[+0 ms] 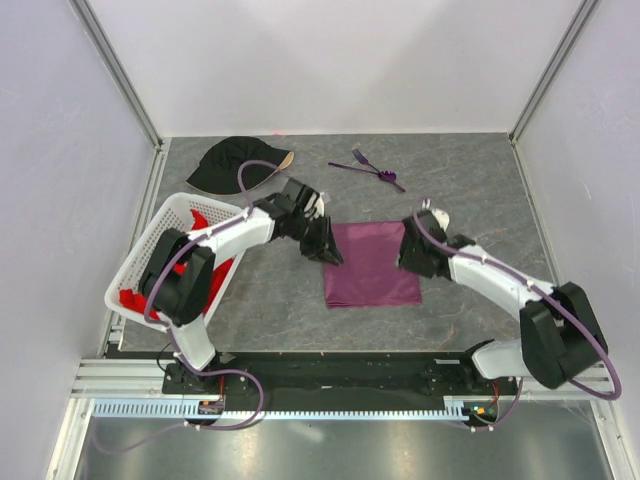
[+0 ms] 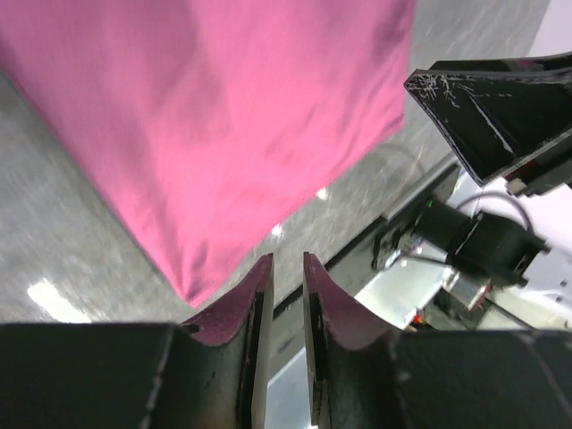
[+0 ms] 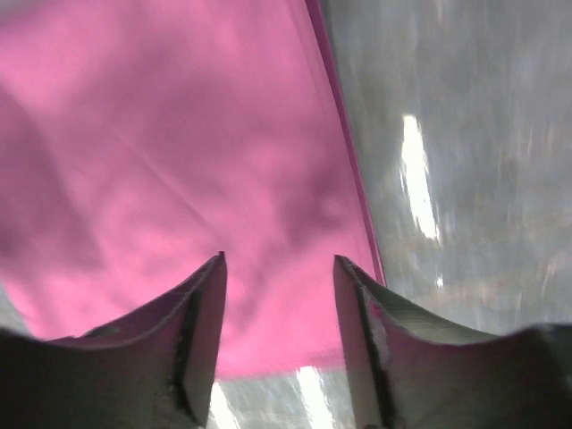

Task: Fold the napkin into a case and place the utensils inside
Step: Smooth out the square-folded napkin at the center of the board, then pick up the top corner of the square-folded napkin from the center of the board.

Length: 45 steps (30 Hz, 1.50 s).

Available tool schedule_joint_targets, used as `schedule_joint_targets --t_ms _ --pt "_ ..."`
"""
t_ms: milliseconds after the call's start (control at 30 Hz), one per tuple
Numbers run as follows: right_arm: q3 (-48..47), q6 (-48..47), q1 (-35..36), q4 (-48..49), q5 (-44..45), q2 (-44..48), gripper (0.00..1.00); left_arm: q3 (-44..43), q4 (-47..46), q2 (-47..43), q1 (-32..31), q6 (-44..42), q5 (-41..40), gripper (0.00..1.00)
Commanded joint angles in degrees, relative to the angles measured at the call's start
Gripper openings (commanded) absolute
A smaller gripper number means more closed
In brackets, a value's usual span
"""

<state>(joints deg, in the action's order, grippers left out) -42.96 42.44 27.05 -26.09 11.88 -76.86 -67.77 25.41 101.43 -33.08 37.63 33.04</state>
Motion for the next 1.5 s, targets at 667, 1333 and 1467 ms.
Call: schedule_joint_targets --t_ms 667,1333,1467 --pt "-30.43 -10.35 -9.91 2.79 0.86 -29.31 0.15 -28.2 7.99 24.16 10.49 -4.32 -1.92 0.12" --pt "-30.96 -13.78 -10.7 1.57 0.43 -28.79 0.23 -29.8 11.86 21.2 10.23 -5.72 -9.22 0.21" --pt "-26.83 -13.78 -10.61 -0.62 -2.03 -22.13 0.41 -25.58 12.21 14.42 7.34 -6.51 -8.52 0.25"
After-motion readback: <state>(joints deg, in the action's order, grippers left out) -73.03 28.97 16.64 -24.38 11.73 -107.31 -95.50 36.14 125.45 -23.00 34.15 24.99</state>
